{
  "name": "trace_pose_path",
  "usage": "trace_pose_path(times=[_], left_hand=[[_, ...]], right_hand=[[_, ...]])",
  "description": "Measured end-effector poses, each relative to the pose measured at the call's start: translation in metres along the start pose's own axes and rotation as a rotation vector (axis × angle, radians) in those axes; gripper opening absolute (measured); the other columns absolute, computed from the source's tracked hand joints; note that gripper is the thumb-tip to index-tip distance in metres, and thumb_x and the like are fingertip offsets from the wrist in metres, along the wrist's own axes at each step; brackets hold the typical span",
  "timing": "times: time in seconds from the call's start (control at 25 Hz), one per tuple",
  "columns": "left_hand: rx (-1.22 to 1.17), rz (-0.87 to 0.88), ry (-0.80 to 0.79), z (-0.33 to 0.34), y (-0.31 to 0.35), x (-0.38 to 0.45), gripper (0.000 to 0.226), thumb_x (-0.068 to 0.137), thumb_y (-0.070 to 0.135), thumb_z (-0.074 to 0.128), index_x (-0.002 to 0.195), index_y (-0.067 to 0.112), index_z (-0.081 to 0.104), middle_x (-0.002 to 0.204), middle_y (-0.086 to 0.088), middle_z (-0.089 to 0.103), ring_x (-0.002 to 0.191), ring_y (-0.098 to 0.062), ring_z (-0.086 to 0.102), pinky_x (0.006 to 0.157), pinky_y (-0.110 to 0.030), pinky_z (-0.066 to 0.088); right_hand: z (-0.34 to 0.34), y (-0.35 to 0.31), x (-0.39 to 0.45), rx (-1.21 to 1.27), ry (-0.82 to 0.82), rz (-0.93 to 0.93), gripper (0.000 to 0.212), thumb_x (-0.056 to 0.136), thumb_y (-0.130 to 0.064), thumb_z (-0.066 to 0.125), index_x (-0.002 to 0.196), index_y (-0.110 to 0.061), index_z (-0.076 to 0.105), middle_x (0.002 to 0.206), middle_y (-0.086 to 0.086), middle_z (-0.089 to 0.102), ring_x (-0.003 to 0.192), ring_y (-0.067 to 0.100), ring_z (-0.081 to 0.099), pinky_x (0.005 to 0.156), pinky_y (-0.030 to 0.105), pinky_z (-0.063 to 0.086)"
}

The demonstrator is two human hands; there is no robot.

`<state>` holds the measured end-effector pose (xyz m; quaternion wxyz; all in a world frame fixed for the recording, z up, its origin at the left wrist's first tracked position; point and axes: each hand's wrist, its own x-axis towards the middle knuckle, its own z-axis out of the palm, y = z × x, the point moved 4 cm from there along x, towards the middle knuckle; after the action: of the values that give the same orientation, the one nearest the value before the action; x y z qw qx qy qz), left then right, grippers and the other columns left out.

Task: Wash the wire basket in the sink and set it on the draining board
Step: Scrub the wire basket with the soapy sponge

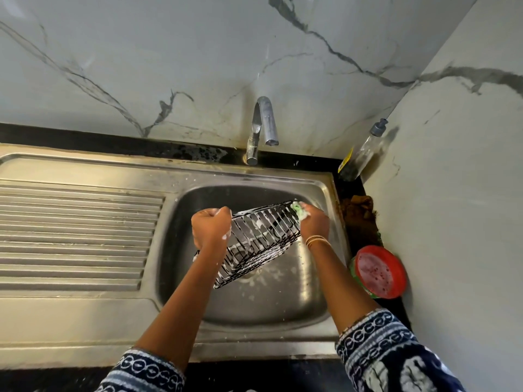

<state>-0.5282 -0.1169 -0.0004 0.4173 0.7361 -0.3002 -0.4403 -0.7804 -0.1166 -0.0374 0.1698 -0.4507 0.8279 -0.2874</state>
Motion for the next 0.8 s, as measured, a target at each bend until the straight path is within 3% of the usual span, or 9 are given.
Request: trace_pose_path(times=[0.12,0.28,0.36,0.44,0.52,0.64,0.72,0.8], left_hand=[[0.035,0.01,0.047,0.0,-0.001,0.0,0.032,0.07,0.018,0.056,0.041,0.013,0.046,0.037,0.004,0.042,0.043,-0.019,0.043,0.056,-0.027,0.04],[0.025,0.014,0.036,0.001,-0.01,0.003,0.023,0.066,0.021,0.057,0.046,0.013,0.051,0.043,0.002,0.048,0.046,-0.019,0.045,0.056,-0.027,0.04],[0.038,0.028,0.013,0.001,-0.012,0.007,0.022,0.066,0.02,0.056,0.046,0.014,0.05,0.044,0.001,0.046,0.046,-0.019,0.044,0.055,-0.027,0.039],[0.046,0.022,-0.009,0.0,-0.012,0.011,0.029,0.067,0.017,0.056,0.04,0.015,0.046,0.038,0.004,0.041,0.043,-0.019,0.04,0.053,-0.026,0.037],[-0.031,0.0,-0.056,-0.001,-0.012,0.019,0.041,0.072,0.014,0.06,0.034,0.018,0.045,0.034,0.007,0.036,0.044,-0.019,0.039,0.054,-0.026,0.038],[-0.183,-0.036,-0.074,-0.004,-0.018,0.03,0.05,0.077,0.006,0.063,0.037,0.018,0.035,0.031,0.011,0.029,0.036,-0.012,0.031,0.051,-0.025,0.033],[-0.227,-0.051,-0.058,-0.006,-0.026,0.037,0.05,0.081,0.001,0.062,0.046,0.018,0.03,0.03,0.012,0.025,0.029,-0.006,0.026,0.044,-0.021,0.028],[-0.239,-0.021,-0.051,-0.007,-0.032,0.041,0.05,0.083,-0.001,0.06,0.049,0.016,0.029,0.032,0.01,0.026,0.029,-0.005,0.026,0.043,-0.02,0.029]], right_hand=[[0.01,-0.036,-0.033,0.068,-0.022,-0.09,0.048,0.084,0.01,0.045,0.119,-0.016,0.067,0.113,0.008,0.07,0.092,0.027,0.069,0.081,0.035,0.057],[0.021,-0.107,-0.12,0.196,-0.131,-0.446,0.046,0.084,0.013,0.047,0.12,-0.008,0.065,0.119,0.005,0.068,0.102,0.013,0.066,0.096,0.021,0.049],[0.021,-0.113,-0.118,0.186,-0.155,-0.503,0.048,0.082,0.013,0.047,0.122,-0.008,0.063,0.122,0.006,0.066,0.108,0.013,0.064,0.1,0.016,0.042],[0.019,-0.101,-0.083,0.11,-0.169,-0.398,0.045,0.084,0.008,0.051,0.123,-0.01,0.063,0.119,0.007,0.068,0.103,0.018,0.066,0.094,0.019,0.046],[0.01,-0.073,-0.036,0.085,-0.124,-0.174,0.041,0.083,0.002,0.058,0.122,-0.012,0.065,0.111,0.01,0.071,0.094,0.024,0.068,0.082,0.029,0.054],[-0.003,-0.034,0.01,0.11,-0.122,0.088,0.035,0.089,-0.002,0.051,0.12,-0.008,0.065,0.106,0.014,0.07,0.093,0.03,0.065,0.077,0.03,0.052],[-0.004,-0.024,0.018,0.289,-0.265,0.185,0.036,0.091,0.004,0.044,0.123,0.0,0.06,0.088,0.01,0.066,0.07,0.018,0.061,0.056,0.019,0.048],[-0.01,-0.021,0.019,0.291,-0.242,0.176,0.037,0.09,0.01,0.039,0.12,0.001,0.058,0.079,0.005,0.059,0.054,0.005,0.055,0.042,0.014,0.042]])
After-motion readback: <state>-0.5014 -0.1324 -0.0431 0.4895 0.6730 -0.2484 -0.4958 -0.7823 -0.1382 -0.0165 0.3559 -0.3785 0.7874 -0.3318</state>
